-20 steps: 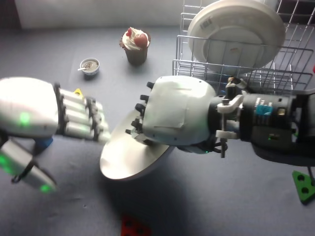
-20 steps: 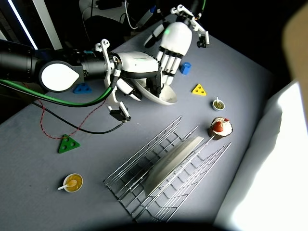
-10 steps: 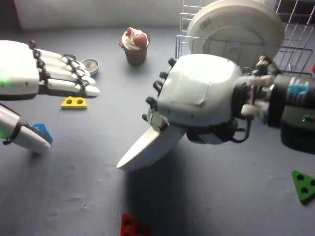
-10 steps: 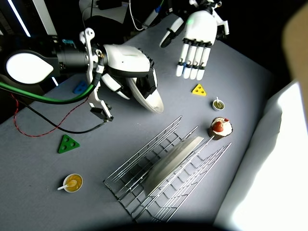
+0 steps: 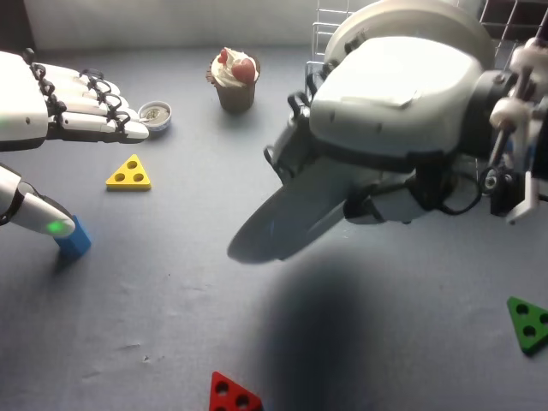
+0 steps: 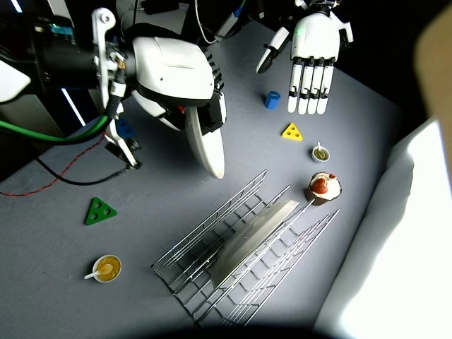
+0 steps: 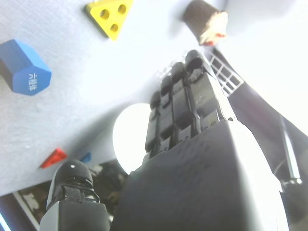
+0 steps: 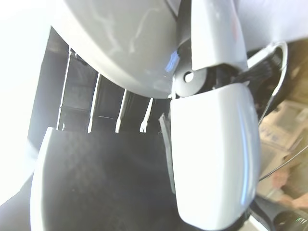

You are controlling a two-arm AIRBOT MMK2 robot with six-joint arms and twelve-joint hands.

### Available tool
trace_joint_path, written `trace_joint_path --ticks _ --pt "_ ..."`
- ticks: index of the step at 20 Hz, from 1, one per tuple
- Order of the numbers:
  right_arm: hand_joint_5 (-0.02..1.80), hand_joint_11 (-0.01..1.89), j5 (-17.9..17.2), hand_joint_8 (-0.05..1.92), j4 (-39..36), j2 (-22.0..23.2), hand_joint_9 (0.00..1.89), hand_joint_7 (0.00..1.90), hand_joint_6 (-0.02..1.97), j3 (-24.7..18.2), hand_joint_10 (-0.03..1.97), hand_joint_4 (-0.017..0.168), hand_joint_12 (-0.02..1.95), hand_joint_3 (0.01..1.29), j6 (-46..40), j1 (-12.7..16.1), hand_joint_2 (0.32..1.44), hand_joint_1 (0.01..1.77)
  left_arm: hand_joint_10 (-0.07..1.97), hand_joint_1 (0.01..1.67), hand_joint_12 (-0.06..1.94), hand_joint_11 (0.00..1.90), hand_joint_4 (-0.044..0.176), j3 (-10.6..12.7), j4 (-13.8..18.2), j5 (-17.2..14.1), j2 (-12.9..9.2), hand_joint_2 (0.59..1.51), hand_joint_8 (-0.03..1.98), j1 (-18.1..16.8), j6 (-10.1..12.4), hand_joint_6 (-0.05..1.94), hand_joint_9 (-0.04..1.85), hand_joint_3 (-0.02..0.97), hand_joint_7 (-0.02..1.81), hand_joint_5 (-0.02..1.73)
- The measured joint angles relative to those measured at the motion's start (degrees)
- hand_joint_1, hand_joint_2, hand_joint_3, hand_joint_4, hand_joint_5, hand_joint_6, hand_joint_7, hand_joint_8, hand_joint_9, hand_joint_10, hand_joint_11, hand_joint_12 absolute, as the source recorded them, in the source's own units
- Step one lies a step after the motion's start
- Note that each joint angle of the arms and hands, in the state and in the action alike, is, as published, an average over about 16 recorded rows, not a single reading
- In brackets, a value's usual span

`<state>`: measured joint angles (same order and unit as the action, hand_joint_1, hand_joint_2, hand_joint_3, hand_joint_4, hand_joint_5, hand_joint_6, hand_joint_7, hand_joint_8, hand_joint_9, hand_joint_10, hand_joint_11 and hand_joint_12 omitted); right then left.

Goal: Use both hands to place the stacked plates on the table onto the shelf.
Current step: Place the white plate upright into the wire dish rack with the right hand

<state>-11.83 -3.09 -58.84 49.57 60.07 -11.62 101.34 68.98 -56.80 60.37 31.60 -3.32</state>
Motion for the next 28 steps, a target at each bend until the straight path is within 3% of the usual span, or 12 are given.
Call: trace_joint_path --ticks 8,12,16,21,28 --pt "0.95 1.01 1.5 0.36 12.7 3.7 1.18 1.19 0.98 -1.3 0.60 -0.003 1.28 0.01 -1.5 5.3 0.89 1.47 0.01 0.08 0.01 0.18 0.002 0.9 0.3 0.1 0.3 1.050 0.00 0.0 0.0 0.00 0.18 -0.001 0.17 0.11" --pt "0.95 1.02 2.0 0.33 18.7 4.7 1.19 1.21 0.96 -0.2 0.58 -0.005 1.27 0.01 -2.6 7.5 0.90 1.47 0.01 0.08 0.01 0.18 0.002 0.9 0.6 0.1 0.3 1.050 0.00 0.0 0.0 0.00 0.18 -0.001 0.17 0.11" --pt "0.96 1.03 2.9 0.27 23.2 5.5 1.20 1.24 0.94 1.4 0.57 -0.007 1.25 0.01 -3.7 8.8 0.90 1.48 0.01 0.07 0.01 0.18 0.002 0.7 1.3 0.1 0.3 1.050 0.00 -0.1 0.0 0.00 0.19 -0.001 0.17 0.12" --pt "0.97 1.09 4.1 0.27 27.5 6.1 1.22 1.26 0.91 3.8 0.55 -0.008 1.09 0.01 -4.6 10.1 0.91 1.48 0.01 0.07 0.01 0.19 0.002 0.3 1.9 0.1 0.3 1.050 0.00 -0.1 0.0 0.00 0.19 -0.001 0.18 0.12" --pt "0.97 1.09 6.2 0.32 31.5 6.4 1.25 1.23 0.87 6.3 0.49 -0.008 1.08 0.01 -4.6 11.2 0.92 1.47 0.01 0.08 0.01 0.19 0.002 -0.1 2.6 0.3 0.4 1.044 0.00 -0.1 0.0 0.00 0.20 -0.002 0.19 0.13"
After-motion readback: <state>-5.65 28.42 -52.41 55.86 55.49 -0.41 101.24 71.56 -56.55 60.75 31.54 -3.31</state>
